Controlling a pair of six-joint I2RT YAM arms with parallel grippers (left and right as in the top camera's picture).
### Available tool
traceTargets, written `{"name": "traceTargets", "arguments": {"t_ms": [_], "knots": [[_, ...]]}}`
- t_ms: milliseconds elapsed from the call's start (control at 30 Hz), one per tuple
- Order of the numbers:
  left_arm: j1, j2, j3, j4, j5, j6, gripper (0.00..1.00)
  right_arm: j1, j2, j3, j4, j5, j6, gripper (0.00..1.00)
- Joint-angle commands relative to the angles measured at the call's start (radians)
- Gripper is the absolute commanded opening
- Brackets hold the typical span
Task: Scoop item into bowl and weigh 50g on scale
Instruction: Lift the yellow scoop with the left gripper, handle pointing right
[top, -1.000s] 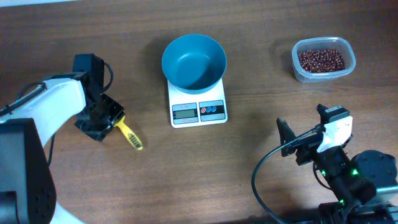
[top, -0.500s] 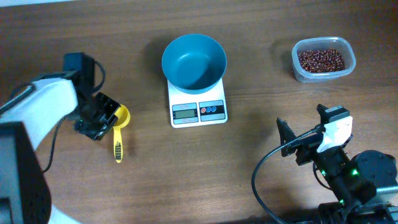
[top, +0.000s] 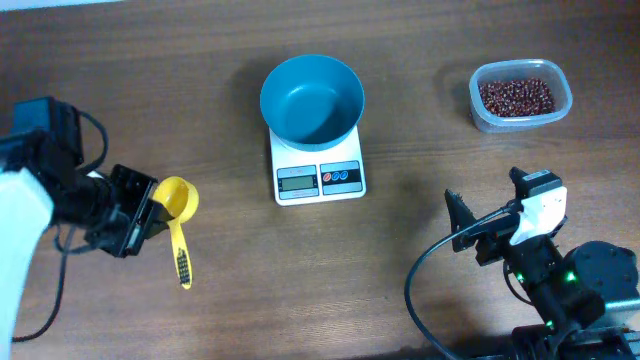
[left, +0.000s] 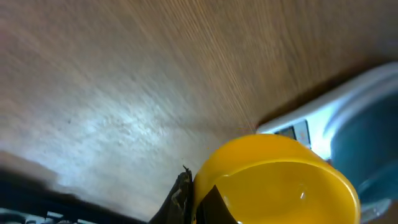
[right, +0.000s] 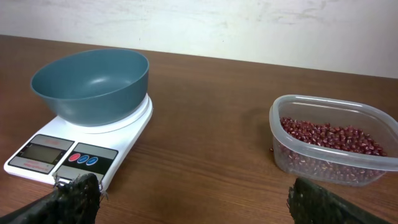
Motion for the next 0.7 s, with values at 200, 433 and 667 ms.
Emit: {"name": "traceTargets", "arguments": {"t_ms": [200,433,667], "knots": [[0.002,-0.431,-0.006,-0.085,0.028,-0.014,0.00,0.007,-0.008,-0.006,-0.002,0.005,0.002,0.99],[0.002,-0.672,-0.013,-0.201,-0.035,-0.085,0.00,0.007,-0.008,-0.006,-0.002,0.005,0.002,0.99],[0.002,-0.755,-0.262,-0.093,0.022,-0.116,0.00,0.007,-0.008,-0.006,-0.002,0.005,0.002,0.99]]}}
